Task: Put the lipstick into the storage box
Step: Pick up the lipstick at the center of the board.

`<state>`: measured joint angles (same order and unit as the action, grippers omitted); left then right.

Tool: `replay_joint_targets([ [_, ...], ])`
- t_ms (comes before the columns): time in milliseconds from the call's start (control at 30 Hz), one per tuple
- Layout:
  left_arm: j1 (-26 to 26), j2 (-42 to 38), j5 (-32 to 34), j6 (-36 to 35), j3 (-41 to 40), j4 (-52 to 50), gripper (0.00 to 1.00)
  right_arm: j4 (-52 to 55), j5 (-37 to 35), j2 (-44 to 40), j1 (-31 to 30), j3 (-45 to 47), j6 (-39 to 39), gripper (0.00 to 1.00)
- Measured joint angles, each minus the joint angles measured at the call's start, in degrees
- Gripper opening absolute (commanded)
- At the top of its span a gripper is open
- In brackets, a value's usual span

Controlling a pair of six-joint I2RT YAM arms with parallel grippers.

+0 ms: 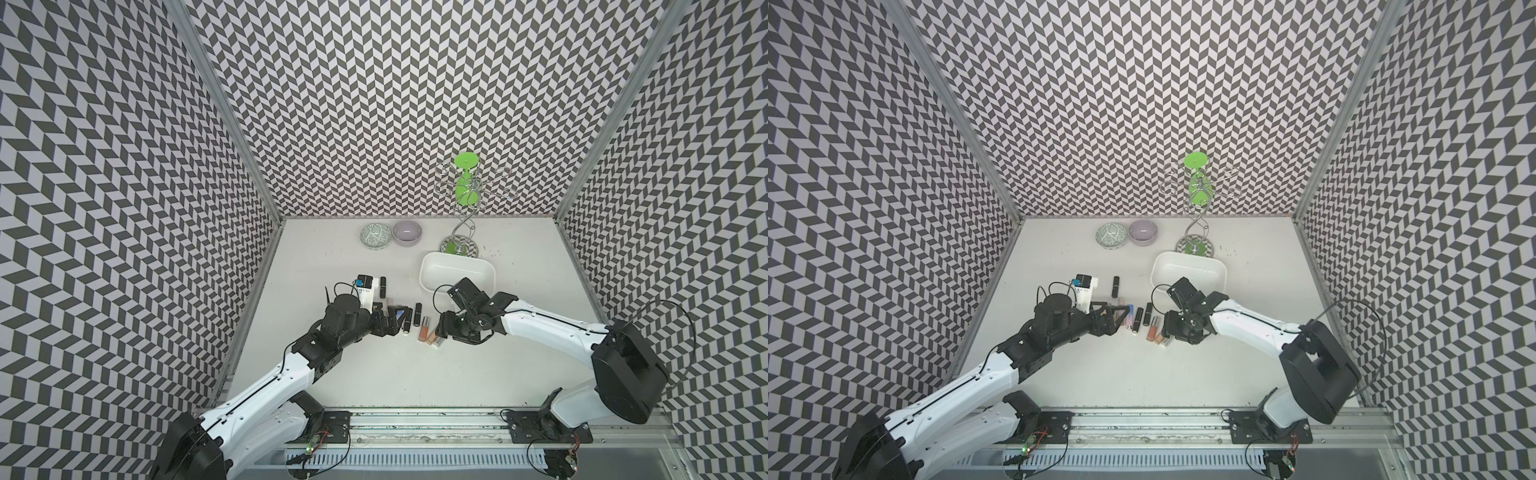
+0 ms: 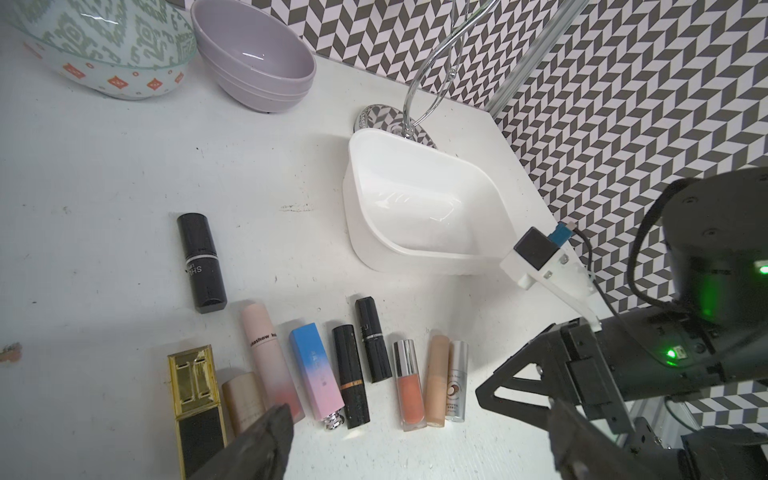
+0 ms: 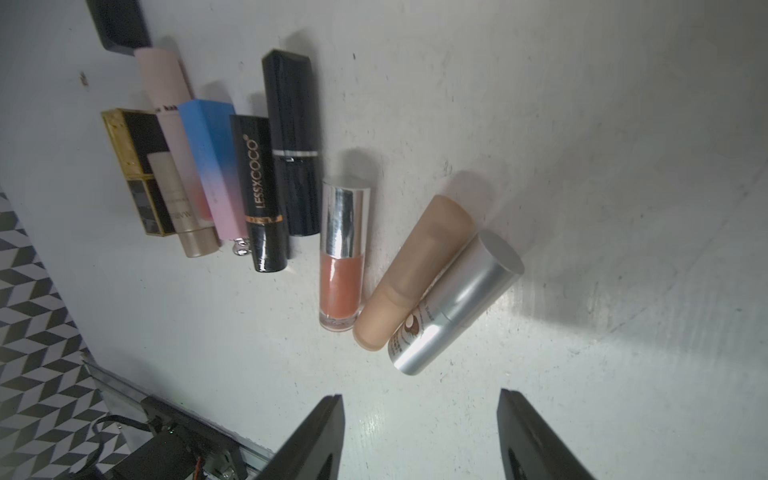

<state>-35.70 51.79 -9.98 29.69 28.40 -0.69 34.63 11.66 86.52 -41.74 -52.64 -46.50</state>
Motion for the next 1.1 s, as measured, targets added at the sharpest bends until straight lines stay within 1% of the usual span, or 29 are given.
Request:
replay_joint_targets([
  [433, 0.0, -3.28, 0.11, 0.0, -0.59, -0.9, 0.99, 1.4, -4.59, 4.52, -1.29, -0.46, -1.18, 0.62],
  [1100, 0.0, -4.31, 0.52, -0.28, -0.59, -2.49, 0.99, 1.25, -5.44, 8.07, -2.62, -2.16, -1.55, 0.62],
])
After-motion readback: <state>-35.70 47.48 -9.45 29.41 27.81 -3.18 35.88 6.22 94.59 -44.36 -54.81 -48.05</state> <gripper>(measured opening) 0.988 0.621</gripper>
